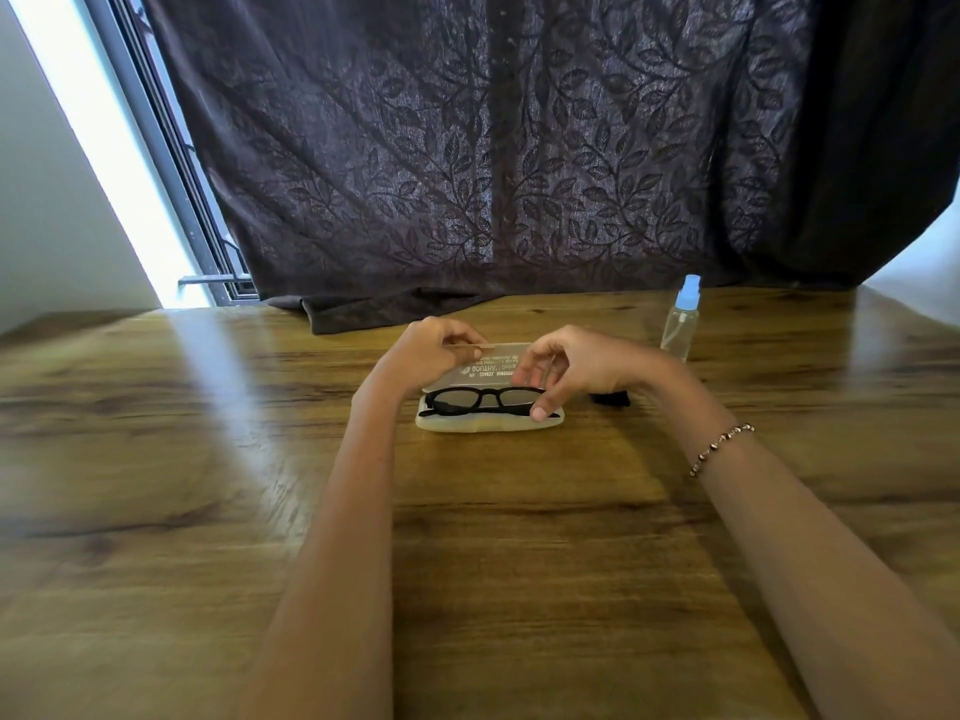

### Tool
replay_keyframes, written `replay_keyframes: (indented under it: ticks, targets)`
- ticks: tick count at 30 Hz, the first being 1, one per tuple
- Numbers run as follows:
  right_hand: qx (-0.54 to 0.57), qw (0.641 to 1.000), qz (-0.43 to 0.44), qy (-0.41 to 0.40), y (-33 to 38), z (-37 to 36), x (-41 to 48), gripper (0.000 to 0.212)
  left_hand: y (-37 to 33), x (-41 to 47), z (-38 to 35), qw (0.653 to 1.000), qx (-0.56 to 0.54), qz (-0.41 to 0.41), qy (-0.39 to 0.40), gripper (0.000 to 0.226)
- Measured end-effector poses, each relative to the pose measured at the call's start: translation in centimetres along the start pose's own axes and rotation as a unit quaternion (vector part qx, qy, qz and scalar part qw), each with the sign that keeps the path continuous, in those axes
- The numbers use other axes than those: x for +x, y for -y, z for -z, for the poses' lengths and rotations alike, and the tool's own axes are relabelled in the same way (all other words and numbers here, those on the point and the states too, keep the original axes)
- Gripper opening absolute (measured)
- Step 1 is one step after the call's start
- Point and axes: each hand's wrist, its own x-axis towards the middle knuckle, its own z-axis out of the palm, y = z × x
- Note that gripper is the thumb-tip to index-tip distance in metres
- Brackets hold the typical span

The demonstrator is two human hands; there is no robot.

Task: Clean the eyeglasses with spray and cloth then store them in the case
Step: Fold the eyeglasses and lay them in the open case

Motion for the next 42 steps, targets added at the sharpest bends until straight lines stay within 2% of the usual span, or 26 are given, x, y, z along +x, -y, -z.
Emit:
replay_keyframes:
  ticks: [10,13,16,20,23,28,32,38,40,42]
  targets:
    - [0.054,0.998,0.007,-0.009,-0.1,0.4,-0.2,0.044,0.6,0.1,0.3,0.999,-0.022,0.023,0.035,0.025]
    - [0.09,0.994,0.006,-0.06,-0.4,1.2,-0.8,0.035,0.7,0.1,0.3,0.999,-0.025,0.029,0.031,0.029]
    - [0.107,0.983,-0.009,-0.147,-1.1,2.0,-1.3,0.018,0.7,0.0,0.3,0.999,-0.036,0.04,0.008,0.035]
    - [0.021,0.965,-0.103,-0.24,-2.7,2.4,-1.3,0.012,0.9,0.0,0.2,0.999,-0.025,0.043,-0.007,0.048]
    - [-0.023,0.954,-0.181,-0.237,-3.8,2.2,-1.2,0.016,0.9,0.1,0.2,0.999,-0.017,0.047,-0.008,0.05]
    - [-0.03,0.944,-0.235,-0.23,-4.8,1.4,-0.4,0.033,0.7,-0.1,0.0,0.998,-0.012,0.058,-0.014,0.052]
    - [-0.034,0.942,-0.248,-0.222,-5.1,0.9,0.0,0.027,0.6,-0.2,0.0,0.998,-0.011,0.064,-0.005,0.051]
    - [0.037,0.935,-0.225,-0.271,-5.2,0.7,0.2,0.008,0.4,-0.4,0.0,0.998,-0.019,0.068,-0.006,0.048]
    - [0.094,0.929,-0.209,-0.29,-5.0,1.0,0.0,0.01,-0.1,-0.4,0.1,0.997,-0.026,0.058,-0.034,0.04]
    - [0.191,0.915,-0.177,-0.307,-4.6,1.5,-0.2,0.012,-1.0,-0.3,0.2,0.994,-0.028,0.022,-0.1,0.028]
